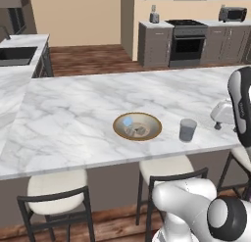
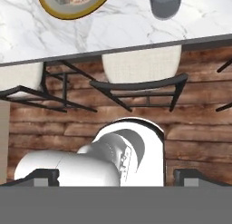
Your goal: There are four ice cubes in the ice bowl. Place two ice cubes in each glass of water.
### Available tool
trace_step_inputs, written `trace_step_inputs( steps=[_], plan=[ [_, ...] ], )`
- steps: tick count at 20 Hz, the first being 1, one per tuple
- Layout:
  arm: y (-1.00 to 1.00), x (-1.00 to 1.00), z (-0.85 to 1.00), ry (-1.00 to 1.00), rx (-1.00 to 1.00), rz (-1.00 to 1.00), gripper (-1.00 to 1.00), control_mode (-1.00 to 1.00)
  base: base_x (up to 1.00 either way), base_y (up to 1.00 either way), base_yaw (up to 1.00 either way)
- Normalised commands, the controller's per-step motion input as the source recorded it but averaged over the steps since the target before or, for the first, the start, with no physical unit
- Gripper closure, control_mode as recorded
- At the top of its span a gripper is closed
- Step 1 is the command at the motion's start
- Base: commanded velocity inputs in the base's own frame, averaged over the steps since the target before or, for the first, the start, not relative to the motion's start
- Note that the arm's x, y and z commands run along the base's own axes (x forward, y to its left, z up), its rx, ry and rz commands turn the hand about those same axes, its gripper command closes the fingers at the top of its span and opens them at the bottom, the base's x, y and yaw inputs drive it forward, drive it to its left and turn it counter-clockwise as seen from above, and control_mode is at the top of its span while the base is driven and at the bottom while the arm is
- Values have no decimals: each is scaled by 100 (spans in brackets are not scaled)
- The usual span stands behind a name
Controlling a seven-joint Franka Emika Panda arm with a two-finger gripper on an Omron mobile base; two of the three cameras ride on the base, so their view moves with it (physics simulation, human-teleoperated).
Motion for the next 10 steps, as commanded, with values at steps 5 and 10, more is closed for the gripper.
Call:
trace_step_inputs(
  steps=[5, 10],
  plan=[
    [0, 0, 0, 0, 0, 0, -100, 100, -5, -42, 0],
    [0, 0, 0, 0, 0, 0, -100, 100, 0, -41, 0]
  ],
)
